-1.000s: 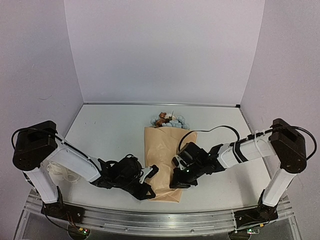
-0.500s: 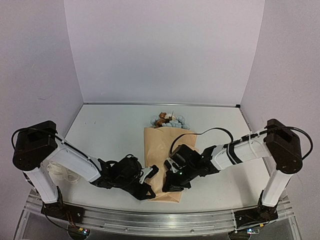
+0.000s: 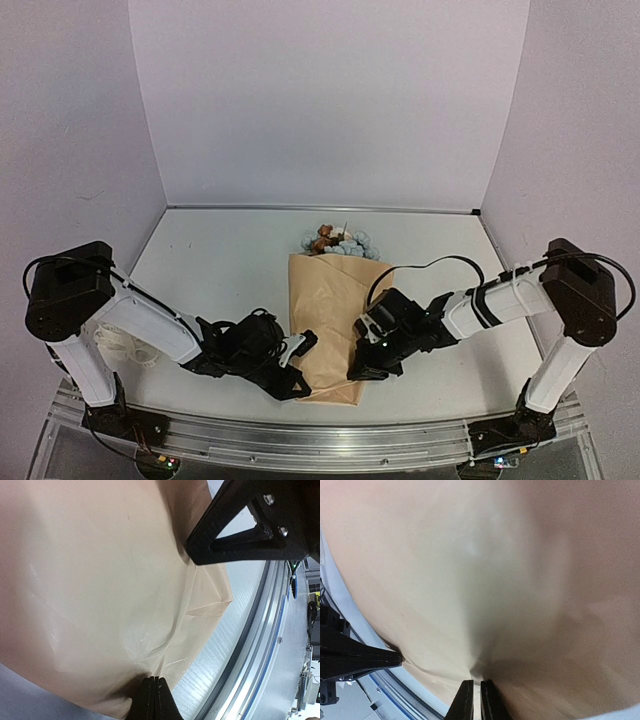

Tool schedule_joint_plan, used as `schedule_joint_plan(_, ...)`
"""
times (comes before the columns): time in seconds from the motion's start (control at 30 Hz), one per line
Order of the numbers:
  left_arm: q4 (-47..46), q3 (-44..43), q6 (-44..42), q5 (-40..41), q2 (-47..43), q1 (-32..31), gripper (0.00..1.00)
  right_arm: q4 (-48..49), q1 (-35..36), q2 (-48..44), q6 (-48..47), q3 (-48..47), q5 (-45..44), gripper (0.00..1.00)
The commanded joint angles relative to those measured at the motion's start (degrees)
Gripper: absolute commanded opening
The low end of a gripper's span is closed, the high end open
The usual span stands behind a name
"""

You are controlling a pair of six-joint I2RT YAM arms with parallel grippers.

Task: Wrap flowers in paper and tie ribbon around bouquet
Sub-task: Press the fold line on the folded wrapping paper.

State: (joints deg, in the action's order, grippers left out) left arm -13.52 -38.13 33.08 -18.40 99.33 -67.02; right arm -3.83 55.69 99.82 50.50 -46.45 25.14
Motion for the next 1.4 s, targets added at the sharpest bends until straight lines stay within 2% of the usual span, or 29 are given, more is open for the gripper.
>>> schedule_joint_plan(0.0,5.17,0.17,0.04,0.29,0.6,-0.12,0.0,-0.83,-2.38,-2.97,0.51,2.45,-2.41,0.07)
schedule_joint_plan(0.2,5.07,-0.07,-0.05,0.1,0.56,-0.11,0.0,-0.48,-4.16,-5.77,1.23,4.25,-2.31,0.07)
schedule_joint_plan(0.43,5.21,-0.59,-0.3,0.09,0.18,-0.11,0.0,-2.22,-0.94,-7.84,-0.36,-0.37,-1.03,0.08)
schedule_joint_plan(0.7,5.26,-1.28,-0.3,0.04,0.46,-0.11,0.0,-1.03,1.98,-1.45,1.75,-5.48,0.04,0.07)
schedule_joint_plan(0.97,5.5,-1.45,-0.17,-0.04,0.03,-0.06,0.01,3.3,2.38,4.7,4.21,-4.91,0.02,0.07)
schedule_joint_plan(1.37,0.85,-0.99,2.72,-1.3,-0.86,2.88,0.11,5.84,2.36,7.0,4.66,-2.37,-1.22,0.06)
